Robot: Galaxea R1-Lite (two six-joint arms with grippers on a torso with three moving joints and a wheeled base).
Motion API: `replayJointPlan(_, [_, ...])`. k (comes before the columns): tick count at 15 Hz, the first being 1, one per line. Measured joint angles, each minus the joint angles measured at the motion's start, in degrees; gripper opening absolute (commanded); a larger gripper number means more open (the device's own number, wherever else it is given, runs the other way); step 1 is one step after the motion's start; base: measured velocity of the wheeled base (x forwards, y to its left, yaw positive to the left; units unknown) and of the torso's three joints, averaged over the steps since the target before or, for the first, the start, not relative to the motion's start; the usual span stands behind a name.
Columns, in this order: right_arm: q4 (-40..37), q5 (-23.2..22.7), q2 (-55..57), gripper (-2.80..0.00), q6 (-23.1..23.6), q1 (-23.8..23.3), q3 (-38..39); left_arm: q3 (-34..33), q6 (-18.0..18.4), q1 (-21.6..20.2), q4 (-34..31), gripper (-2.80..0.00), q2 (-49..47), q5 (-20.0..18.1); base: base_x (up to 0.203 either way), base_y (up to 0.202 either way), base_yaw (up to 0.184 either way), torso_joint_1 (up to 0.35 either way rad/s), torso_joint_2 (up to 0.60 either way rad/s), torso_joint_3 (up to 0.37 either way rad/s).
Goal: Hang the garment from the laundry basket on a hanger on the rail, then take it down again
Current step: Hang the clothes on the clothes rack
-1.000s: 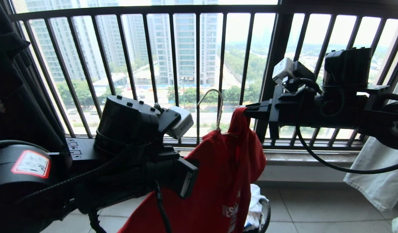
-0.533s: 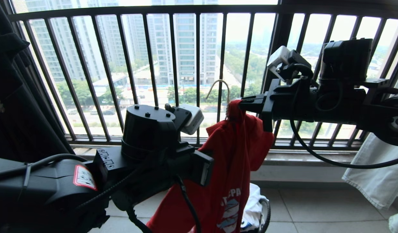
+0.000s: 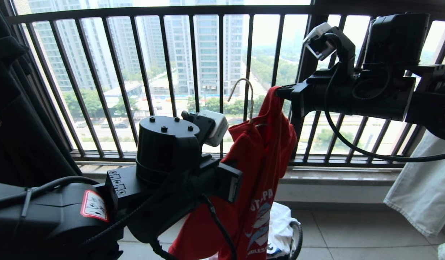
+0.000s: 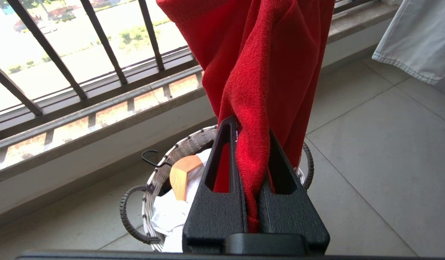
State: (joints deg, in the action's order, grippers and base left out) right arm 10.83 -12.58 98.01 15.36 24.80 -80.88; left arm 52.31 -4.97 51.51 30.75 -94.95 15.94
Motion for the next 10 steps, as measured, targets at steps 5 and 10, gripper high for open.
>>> replayJointPlan(5, [-9.0, 9.7, 2.1, -2.8, -0.2, 2.7, -7.4, -1.2, 2.0, 1.4, 5.7, -2.8, -0.1, 3.5, 0.0, 0.0, 0.0, 0.0, 0.0, 0.0])
replayJointPlan(10, [-18.6, 16.6, 4.5, -2.8, -2.6, 6.1, -16.9, -1.4, 1.9, 1.6, 6.1, -2.8, -0.5, 3.5, 0.0, 0.0, 0.0, 0.0, 0.0, 0.0])
